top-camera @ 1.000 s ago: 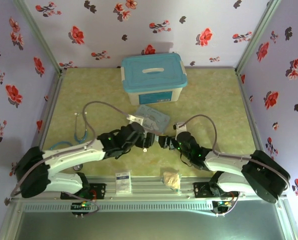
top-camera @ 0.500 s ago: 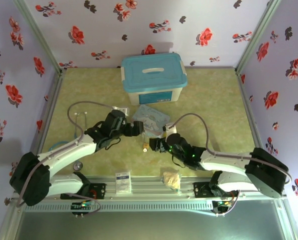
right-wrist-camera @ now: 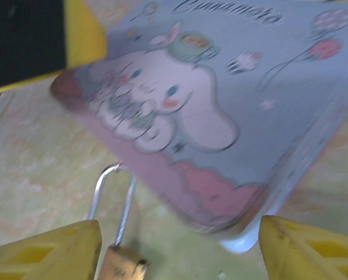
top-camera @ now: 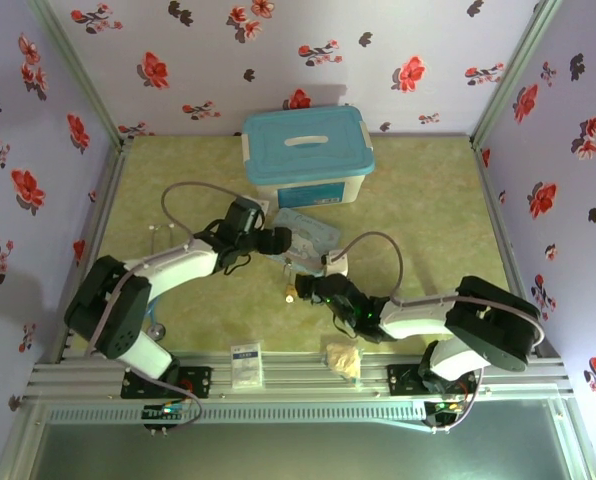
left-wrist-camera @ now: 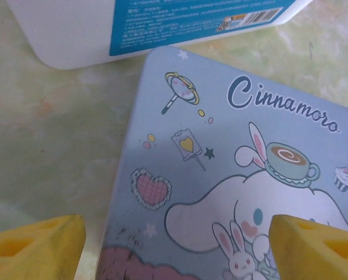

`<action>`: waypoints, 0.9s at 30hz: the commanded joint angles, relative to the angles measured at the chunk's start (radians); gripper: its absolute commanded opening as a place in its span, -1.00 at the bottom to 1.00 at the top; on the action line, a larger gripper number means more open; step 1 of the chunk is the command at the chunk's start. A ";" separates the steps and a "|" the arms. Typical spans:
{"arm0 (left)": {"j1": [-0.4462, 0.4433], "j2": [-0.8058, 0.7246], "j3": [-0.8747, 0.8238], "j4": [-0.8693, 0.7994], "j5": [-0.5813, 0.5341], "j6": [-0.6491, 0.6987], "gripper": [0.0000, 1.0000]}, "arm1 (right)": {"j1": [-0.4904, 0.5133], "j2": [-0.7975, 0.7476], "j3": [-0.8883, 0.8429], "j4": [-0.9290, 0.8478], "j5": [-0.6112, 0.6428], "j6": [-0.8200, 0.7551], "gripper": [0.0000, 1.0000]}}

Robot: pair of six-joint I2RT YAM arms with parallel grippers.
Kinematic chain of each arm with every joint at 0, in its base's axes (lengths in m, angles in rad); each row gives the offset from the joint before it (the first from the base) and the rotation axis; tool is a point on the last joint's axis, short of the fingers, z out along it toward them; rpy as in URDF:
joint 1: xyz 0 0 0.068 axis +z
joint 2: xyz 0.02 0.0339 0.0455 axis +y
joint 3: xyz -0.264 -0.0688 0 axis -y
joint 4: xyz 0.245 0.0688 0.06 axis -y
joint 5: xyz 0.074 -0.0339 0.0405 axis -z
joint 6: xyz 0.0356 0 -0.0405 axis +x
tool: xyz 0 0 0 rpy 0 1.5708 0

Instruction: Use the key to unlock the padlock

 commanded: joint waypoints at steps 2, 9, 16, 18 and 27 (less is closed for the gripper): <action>-0.001 0.026 0.035 0.010 0.044 0.036 0.56 | -0.067 0.005 -0.001 0.035 -0.018 0.018 0.38; -0.051 -0.002 -0.019 0.025 0.058 -0.060 0.49 | -0.136 -0.003 0.026 -0.055 -0.023 -0.021 0.29; -0.070 -0.047 -0.056 0.016 0.038 -0.112 0.48 | -0.174 0.026 0.068 -0.135 0.016 -0.053 0.23; -0.070 -0.059 -0.056 0.012 0.031 -0.116 0.49 | -0.180 0.022 0.082 -0.162 0.019 -0.056 0.22; -0.061 -0.301 -0.075 -0.079 -0.043 -0.094 0.70 | -0.174 -0.191 0.042 -0.405 0.012 0.054 0.37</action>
